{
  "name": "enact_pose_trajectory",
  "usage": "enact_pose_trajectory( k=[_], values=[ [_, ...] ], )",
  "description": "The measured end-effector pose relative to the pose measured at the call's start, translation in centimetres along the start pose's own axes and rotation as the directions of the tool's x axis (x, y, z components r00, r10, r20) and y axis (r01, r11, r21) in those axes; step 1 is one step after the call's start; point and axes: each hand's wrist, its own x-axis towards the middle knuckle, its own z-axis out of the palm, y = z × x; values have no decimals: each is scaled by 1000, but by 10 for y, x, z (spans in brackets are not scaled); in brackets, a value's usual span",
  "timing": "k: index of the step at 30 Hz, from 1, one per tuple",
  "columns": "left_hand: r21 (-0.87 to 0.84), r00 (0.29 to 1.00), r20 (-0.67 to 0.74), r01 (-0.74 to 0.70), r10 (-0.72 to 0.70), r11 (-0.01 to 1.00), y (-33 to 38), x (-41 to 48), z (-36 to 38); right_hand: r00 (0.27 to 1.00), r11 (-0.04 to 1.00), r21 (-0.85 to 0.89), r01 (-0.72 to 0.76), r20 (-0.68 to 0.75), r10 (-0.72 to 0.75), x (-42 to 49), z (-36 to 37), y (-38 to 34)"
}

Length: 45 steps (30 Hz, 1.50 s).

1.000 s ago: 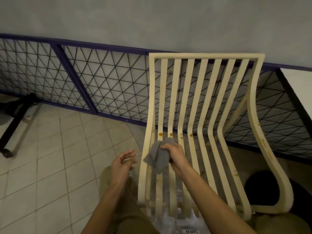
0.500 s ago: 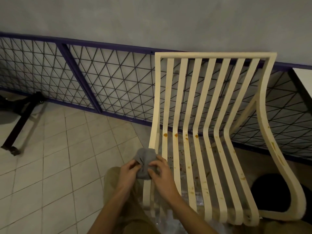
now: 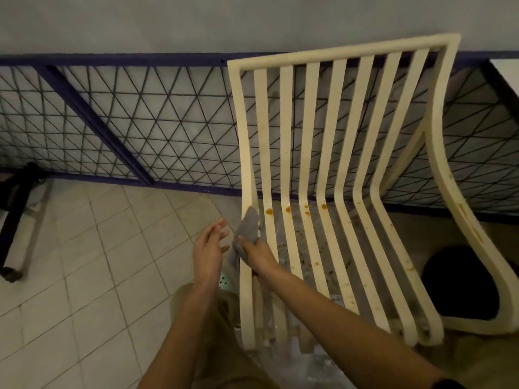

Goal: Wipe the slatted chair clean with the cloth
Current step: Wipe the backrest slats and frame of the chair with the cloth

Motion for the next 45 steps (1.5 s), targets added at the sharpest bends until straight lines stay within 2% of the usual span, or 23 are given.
enact_pose_trajectory(
  k=[3,7,12,15,17,19,23,26,30,34,37,41,45],
  values=[
    [18,1000,-10,21,-20,1000,-2,11,13,1000,999,45,22,-10,-21,33,-3,-28],
    [55,999,-28,-19,21,998,7,30,29,997,994,80,68,-42,-64,76,-12,-61],
    [20,998,-41,-42,43,999,13,50,51,972,976,-6,217,-87,-217,118,-17,-103],
    [17,995,-94,-31,32,999,-2,40,67,958,964,-50,260,-113,-265,114,-11,-88],
    [46,984,-152,-83,89,995,-8,37,74,943,953,-24,302,-140,-302,104,-9,-69],
    [99,973,-149,-161,174,982,-5,38,79,941,947,38,320,-125,-313,99,-10,-54],
    [110,964,-115,-227,239,968,-1,34,79,973,972,59,229,-36,-227,92,-12,-40],
    [94,978,-90,-179,187,979,-3,36,78,958,953,-126,276,-45,-284,96,-23,-63],
    [95,985,37,-173,170,980,8,38,79,917,853,-375,362,-19,-398,118,-43,-127],
    [116,978,68,-202,195,972,34,57,95,945,845,-464,266,-49,-324,142,-48,-179],
    [98,973,103,-214,204,972,61,82,105,943,805,-529,270,-22,-331,137,-52,-194],
    [27,980,90,-178,175,984,90,120,111,902,802,-460,382,-3,-432,127,-55,-224],
    [-67,985,89,-139,145,988,132,143,111,845,808,-300,506,-15,-535,110,-55,-255]
  ],
)
